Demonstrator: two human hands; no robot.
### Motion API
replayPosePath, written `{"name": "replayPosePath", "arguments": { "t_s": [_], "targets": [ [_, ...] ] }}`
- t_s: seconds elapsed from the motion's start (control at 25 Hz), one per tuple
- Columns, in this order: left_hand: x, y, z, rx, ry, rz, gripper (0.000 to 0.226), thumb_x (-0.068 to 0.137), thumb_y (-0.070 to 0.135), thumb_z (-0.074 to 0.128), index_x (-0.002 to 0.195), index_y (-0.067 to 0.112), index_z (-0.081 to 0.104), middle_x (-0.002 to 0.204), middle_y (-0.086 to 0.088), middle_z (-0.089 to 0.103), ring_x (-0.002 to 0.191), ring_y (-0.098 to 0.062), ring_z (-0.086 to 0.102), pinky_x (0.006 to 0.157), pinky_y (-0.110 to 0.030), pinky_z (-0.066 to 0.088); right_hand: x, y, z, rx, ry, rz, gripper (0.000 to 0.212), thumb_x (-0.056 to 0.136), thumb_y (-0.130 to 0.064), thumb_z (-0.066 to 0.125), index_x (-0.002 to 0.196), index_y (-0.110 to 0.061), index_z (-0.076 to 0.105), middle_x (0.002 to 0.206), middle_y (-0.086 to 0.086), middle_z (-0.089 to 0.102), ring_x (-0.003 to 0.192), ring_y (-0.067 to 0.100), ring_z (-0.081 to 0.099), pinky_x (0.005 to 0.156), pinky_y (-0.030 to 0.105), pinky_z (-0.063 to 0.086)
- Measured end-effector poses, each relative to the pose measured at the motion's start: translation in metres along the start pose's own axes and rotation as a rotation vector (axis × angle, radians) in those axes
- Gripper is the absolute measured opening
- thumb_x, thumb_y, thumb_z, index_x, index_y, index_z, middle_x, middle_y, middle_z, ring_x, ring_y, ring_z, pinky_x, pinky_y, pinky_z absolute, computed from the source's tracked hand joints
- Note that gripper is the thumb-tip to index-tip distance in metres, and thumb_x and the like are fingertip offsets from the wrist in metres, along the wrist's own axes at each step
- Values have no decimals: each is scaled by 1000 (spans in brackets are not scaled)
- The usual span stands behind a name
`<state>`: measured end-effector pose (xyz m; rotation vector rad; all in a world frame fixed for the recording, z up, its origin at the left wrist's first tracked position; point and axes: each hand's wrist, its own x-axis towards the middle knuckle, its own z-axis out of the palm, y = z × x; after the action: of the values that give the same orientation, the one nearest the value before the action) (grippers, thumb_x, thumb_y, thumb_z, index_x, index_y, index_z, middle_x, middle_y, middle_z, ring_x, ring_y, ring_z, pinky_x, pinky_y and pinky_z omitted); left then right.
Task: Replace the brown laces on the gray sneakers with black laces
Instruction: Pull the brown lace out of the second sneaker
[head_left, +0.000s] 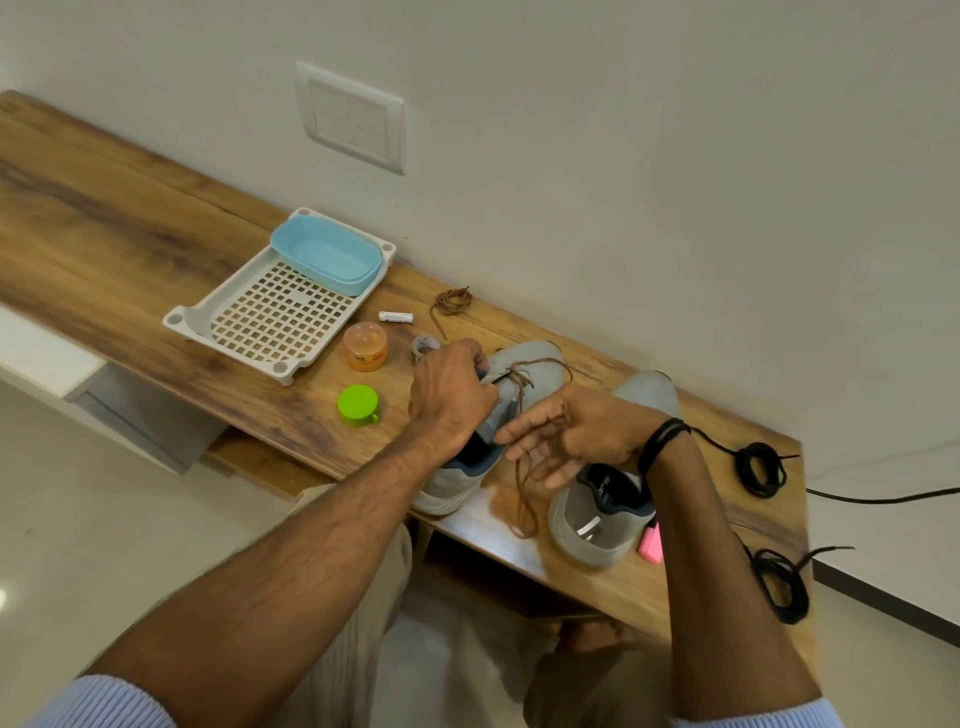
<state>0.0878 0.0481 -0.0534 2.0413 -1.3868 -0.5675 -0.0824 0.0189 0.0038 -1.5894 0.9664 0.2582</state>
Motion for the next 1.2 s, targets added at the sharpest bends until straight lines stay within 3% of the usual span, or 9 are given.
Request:
{"name": "replayPosePath", "arguments": {
  "t_s": [0.16, 0.24, 0.32, 0.52, 0.72, 0.92, 1.0, 1.12, 1.2],
  "targets": [
    [-1, 2, -1, 36, -32, 15, 22, 74, 16, 68, 96, 18, 68, 95, -2, 69, 91, -22, 63, 66, -31, 50, -2, -2, -11, 140, 439, -5, 15, 94, -19, 64, 107, -14, 68, 90, 9, 76, 73, 27, 73, 62, 36, 62],
    [-1, 4, -2, 53, -41, 25, 24, 76, 23, 69, 99, 18, 69, 95, -3, 69, 91, -22, 62, 67, -32, 50, 19, 6, -16, -5, 759, 1, 13, 93, -25, 66, 96, -13, 70, 83, 6, 74, 71, 24, 72, 66, 40, 62],
    [-1, 4, -3, 66, -49, 31, 27, 77, 26, 69, 102, 17, 70, 96, -4, 69, 92, -22, 62, 68, -33, 50, 43, 15, -17, -237, 905, 47, 11, 90, -28, 68, 87, -18, 71, 82, 2, 74, 76, 20, 71, 76, 39, 59],
    [0, 1, -2, 50, -47, 62, 28, 76, 18, 66, 103, 14, 70, 99, -4, 71, 93, -22, 64, 72, -33, 53, 73, 19, -11, -332, 911, 67, 9, 84, -21, 74, 76, -20, 72, 82, -1, 72, 76, 13, 63, 66, 22, 42],
    [4, -4, 4, -32, -39, 28, 27, 76, 8, 62, 101, 13, 72, 100, -3, 72, 95, -19, 65, 72, -26, 48, 73, 20, -3, -428, 959, 36, 14, 83, -13, 66, 74, -14, 77, 75, 4, 73, 73, 20, 66, 66, 30, 55],
    [8, -7, 6, -49, -38, 1, 24, 77, 8, 62, 97, 17, 73, 99, -2, 73, 94, -19, 65, 69, -23, 41, 81, 17, 9, -549, 809, 155, 38, 83, -11, 56, 49, -16, 40, 51, 3, 40, 54, 23, 43, 50, 31, 33],
    [9, -9, 8, -33, -41, -8, 24, 78, 10, 63, 99, 18, 72, 100, -2, 73, 95, -19, 65, 70, -24, 43, 81, 24, 4, -381, 791, 104, 41, 88, -21, 56, 50, -16, 40, 51, 1, 40, 49, 19, 37, 48, 29, 29],
    [12, -13, 10, -26, -38, -30, 26, 77, 12, 64, 101, 18, 73, 99, -2, 73, 94, -20, 65, 69, -24, 45, 73, 36, -8, 71, 750, 13, 38, 91, -27, 52, 57, -12, 60, 56, 3, 55, 59, 20, 51, 60, 32, 41],
    [13, -11, 10, -33, -37, -33, 26, 76, 13, 64, 99, 18, 74, 96, -2, 73, 92, -20, 65, 67, -24, 44, 70, 37, -6, 109, 821, -2, 35, 87, -26, 56, 59, -6, 64, 56, 2, 57, 59, 18, 52, 61, 31, 43]
  ]
}}
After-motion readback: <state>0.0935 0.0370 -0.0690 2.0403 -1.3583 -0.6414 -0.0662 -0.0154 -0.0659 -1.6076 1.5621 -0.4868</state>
